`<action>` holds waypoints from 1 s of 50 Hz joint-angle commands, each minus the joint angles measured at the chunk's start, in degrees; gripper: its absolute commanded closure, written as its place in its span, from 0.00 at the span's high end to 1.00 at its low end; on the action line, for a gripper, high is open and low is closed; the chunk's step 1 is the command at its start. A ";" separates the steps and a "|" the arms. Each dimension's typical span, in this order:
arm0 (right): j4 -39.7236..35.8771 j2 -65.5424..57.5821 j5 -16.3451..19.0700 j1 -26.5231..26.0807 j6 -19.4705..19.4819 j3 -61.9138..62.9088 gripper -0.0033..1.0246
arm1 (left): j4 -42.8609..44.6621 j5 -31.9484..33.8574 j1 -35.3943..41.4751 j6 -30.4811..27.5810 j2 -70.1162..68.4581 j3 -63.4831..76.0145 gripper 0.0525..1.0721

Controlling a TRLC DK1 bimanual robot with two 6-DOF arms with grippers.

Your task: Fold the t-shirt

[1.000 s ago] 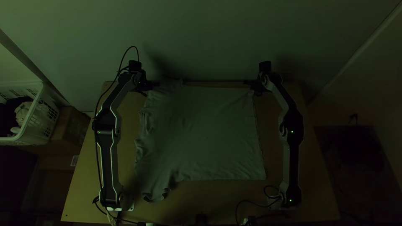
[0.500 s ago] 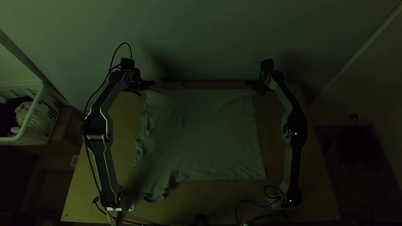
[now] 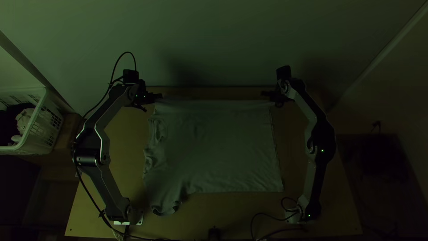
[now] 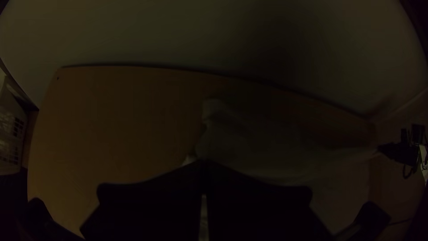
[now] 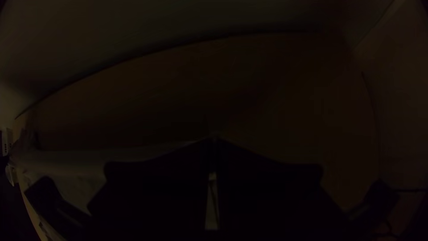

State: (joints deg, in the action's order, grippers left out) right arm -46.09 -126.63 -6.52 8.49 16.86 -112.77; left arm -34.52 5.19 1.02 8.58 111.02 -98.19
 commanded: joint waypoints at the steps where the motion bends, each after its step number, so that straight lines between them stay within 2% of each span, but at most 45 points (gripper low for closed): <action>1: 0.12 4.64 -1.65 0.47 -0.51 4.49 0.03 | 0.95 -0.18 -0.05 -0.23 -4.85 4.59 0.02; 29: 10.75 20.90 -3.06 3.37 -0.16 33.05 0.03 | 5.52 -0.18 1.88 0.30 -20.58 27.44 0.02; 39: 13.92 23.09 -3.41 4.16 0.19 39.56 0.03 | 7.45 -0.44 2.94 0.91 -24.89 34.38 0.02; 46: 14.01 24.15 -3.50 4.96 0.63 41.32 0.03 | 9.91 -0.97 3.82 -1.37 -26.82 39.31 0.03; 48: 14.01 24.85 -3.50 5.22 0.63 41.67 0.04 | 9.91 -0.97 3.99 -2.25 -26.82 40.10 0.06; 50: 14.01 25.64 -3.41 5.31 0.72 42.19 0.10 | 9.39 -0.97 3.99 -2.34 -26.74 40.71 0.17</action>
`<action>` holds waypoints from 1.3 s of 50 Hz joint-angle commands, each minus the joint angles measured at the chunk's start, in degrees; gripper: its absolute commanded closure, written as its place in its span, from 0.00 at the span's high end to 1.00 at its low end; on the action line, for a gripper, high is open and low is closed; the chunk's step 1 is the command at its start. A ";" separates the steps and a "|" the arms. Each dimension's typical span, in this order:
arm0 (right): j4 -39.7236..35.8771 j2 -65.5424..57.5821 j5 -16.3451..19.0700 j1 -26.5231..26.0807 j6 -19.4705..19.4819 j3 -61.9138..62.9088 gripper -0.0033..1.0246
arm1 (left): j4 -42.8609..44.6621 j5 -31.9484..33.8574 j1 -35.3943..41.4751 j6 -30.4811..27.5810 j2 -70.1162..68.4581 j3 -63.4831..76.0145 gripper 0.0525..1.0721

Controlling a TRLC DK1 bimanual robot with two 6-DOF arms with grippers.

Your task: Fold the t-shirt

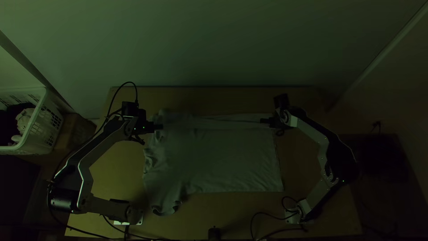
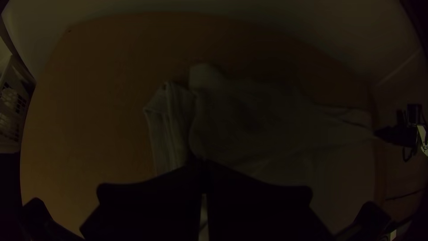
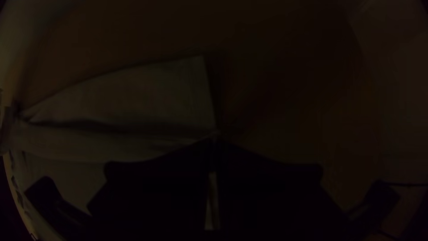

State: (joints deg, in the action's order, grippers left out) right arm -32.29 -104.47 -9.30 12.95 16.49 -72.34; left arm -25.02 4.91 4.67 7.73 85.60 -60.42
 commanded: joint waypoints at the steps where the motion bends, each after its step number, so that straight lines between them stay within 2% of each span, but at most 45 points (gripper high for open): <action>1: 0.13 3.83 -0.63 0.85 1.09 2.02 0.15 | -0.47 -0.60 0.34 -1.49 -1.58 3.29 0.23; 7: 0.13 7.26 -0.63 1.20 1.17 4.04 0.63 | -0.74 -0.07 0.34 -1.49 -4.57 5.67 0.69; 9: -0.05 8.66 -0.63 1.20 1.17 4.57 0.81 | -1.00 -0.07 0.26 -1.40 -5.45 6.11 0.74; 12: -0.67 11.13 -0.63 1.46 1.09 5.63 0.96 | -1.00 -0.07 -0.10 -1.40 -7.29 6.81 0.80; 18: -0.93 17.89 -0.46 2.17 0.91 8.35 0.96 | -1.26 0.28 -0.89 -1.49 -11.69 8.48 0.95; 22: -1.37 22.20 -0.10 2.52 0.91 9.85 0.96 | -1.88 3.44 -2.29 -1.57 -14.85 9.53 0.95; 29: -4.62 28.26 0.34 2.96 0.91 11.16 0.96 | -3.64 3.53 -3.26 -1.66 -19.07 11.12 0.95; 40: -9.63 38.81 0.34 4.72 1.00 14.24 0.96 | -14.27 3.71 -2.91 -5.00 -27.42 11.73 0.95; 44: -11.21 42.50 0.34 4.89 3.28 16.35 0.96 | -19.55 3.62 -3.00 -6.58 -29.18 11.38 0.95; 50: -14.55 46.37 0.34 5.07 8.91 18.90 0.96 | -25.87 3.71 -3.26 -6.94 -31.99 10.85 0.95; 58: -19.30 49.45 1.39 5.33 9.52 22.77 0.96 | -32.64 3.71 -2.38 -6.14 -35.68 10.15 0.95; 65: -27.91 49.45 1.92 7.00 9.52 24.26 0.96 | -39.32 3.88 -1.68 -4.21 -35.33 8.66 0.95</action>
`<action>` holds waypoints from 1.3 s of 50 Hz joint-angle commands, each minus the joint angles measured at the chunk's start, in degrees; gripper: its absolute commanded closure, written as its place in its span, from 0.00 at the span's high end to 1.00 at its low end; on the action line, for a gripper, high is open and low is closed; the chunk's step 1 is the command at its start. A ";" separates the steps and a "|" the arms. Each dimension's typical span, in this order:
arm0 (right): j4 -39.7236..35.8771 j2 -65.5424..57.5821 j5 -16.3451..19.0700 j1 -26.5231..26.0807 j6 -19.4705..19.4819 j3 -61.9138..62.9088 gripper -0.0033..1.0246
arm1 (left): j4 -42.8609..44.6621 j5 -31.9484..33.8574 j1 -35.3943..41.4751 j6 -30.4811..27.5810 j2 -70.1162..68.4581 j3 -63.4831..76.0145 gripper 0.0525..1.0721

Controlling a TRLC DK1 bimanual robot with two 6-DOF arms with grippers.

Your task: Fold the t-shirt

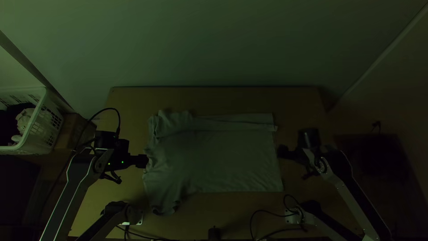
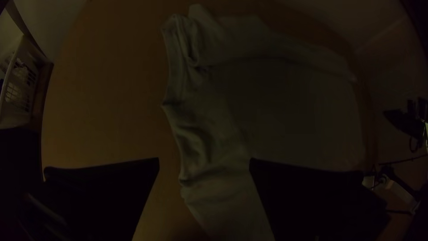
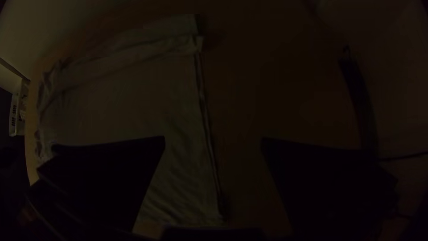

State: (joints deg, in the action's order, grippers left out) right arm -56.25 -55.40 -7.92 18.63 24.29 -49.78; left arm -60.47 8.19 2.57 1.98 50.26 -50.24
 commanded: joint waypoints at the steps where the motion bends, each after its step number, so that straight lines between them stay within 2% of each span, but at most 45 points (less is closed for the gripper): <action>1: -4.92 0.29 0.54 1.76 1.72 1.88 0.96 | -5.01 0.60 0.51 2.15 0.19 -1.62 0.95; 6: -9.05 -0.06 0.54 3.52 1.28 2.05 0.96 | -10.46 1.39 1.12 7.25 0.72 -1.18 0.95; 14: -11.25 -1.73 0.80 4.57 1.11 2.85 0.96 | -17.76 1.48 8.42 13.40 0.98 0.14 0.95; 18: -12.31 -3.67 0.98 4.83 1.28 2.76 0.96 | -18.11 1.13 9.74 18.76 0.89 2.25 0.95; 22: -14.33 -6.21 2.83 4.92 1.90 1.88 0.96 | -19.60 1.48 9.03 23.95 0.89 5.68 0.95; 34: -17.05 -10.35 5.37 4.83 1.90 1.53 0.96 | -16.44 2.80 9.30 27.29 2.65 10.16 0.95; 41: -16.88 -11.58 7.40 4.83 1.81 2.58 0.91 | -12.75 3.24 11.58 28.26 6.25 11.57 0.95; 48: -16.44 -12.02 8.80 4.83 1.28 3.37 0.90 | -10.37 2.45 13.25 27.38 10.03 12.09 0.94; 51: -16.35 -12.28 8.98 4.83 1.11 3.37 0.90 | -9.67 1.75 13.87 27.11 11.35 12.36 0.89; 60: -16.09 -13.42 9.51 4.83 0.40 3.37 0.90 | -7.12 0.25 15.27 25.88 14.52 13.06 0.88; 65: -15.82 -12.81 10.65 4.92 0.40 2.85 0.87 | -5.36 0.25 15.10 23.77 17.42 12.80 0.83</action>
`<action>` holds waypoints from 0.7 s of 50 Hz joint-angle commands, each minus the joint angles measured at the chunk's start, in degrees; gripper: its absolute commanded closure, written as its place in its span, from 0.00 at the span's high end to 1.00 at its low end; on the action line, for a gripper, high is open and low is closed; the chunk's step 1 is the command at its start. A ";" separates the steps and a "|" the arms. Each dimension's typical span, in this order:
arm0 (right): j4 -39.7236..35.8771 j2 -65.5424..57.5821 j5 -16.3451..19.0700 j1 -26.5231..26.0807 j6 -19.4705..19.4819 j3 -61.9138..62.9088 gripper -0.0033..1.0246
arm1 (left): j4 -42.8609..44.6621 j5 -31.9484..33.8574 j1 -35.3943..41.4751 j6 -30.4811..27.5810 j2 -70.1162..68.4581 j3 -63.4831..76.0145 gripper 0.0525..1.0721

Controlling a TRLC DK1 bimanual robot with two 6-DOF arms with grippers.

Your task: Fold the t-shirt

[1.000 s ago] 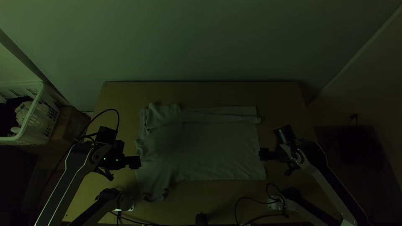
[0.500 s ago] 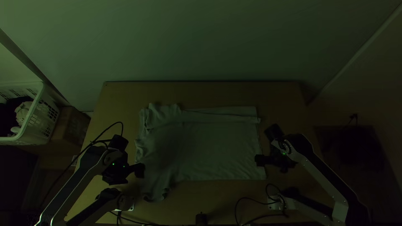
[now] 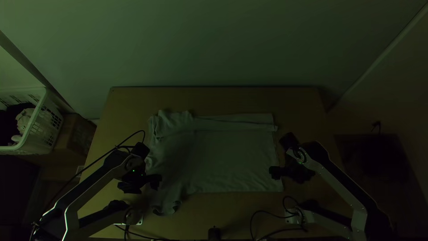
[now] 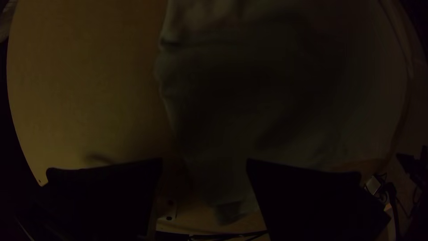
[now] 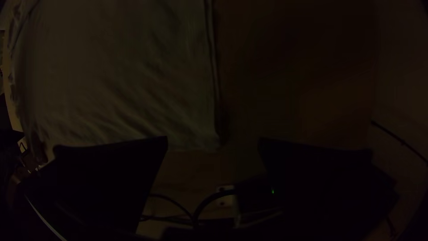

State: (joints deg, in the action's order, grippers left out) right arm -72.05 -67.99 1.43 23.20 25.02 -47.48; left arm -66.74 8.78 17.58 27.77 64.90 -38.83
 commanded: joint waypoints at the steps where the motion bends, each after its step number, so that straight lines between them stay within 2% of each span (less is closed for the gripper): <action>1: 0.07 -0.22 1.47 0.35 -0.32 0.46 0.85 | 1.00 -0.25 -0.01 -2.46 3.30 1.39 0.80; 5: 0.51 -0.31 1.56 0.35 -0.85 0.46 0.84 | 2.32 -0.16 -0.80 -4.04 4.97 1.48 0.70; 9: 0.51 -1.01 1.56 0.27 -1.11 0.81 0.84 | 3.55 -0.07 -0.97 -4.57 6.38 1.74 0.56; 11: 0.60 -1.62 1.56 0.00 -1.37 1.17 0.84 | 4.34 -0.07 -0.97 -4.65 6.99 1.74 0.43; 16: 0.60 -3.38 1.56 -0.09 -1.72 2.57 0.84 | 6.45 -0.51 -1.32 -5.27 8.31 1.65 0.03; 35: 0.68 -7.34 2.35 0.35 -2.69 6.53 0.84 | 6.10 -0.43 -5.02 -7.29 8.75 -1.51 0.03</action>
State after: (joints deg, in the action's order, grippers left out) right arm -71.00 -73.54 3.14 23.20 23.29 -42.65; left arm -61.98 8.82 13.63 21.41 72.62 -39.24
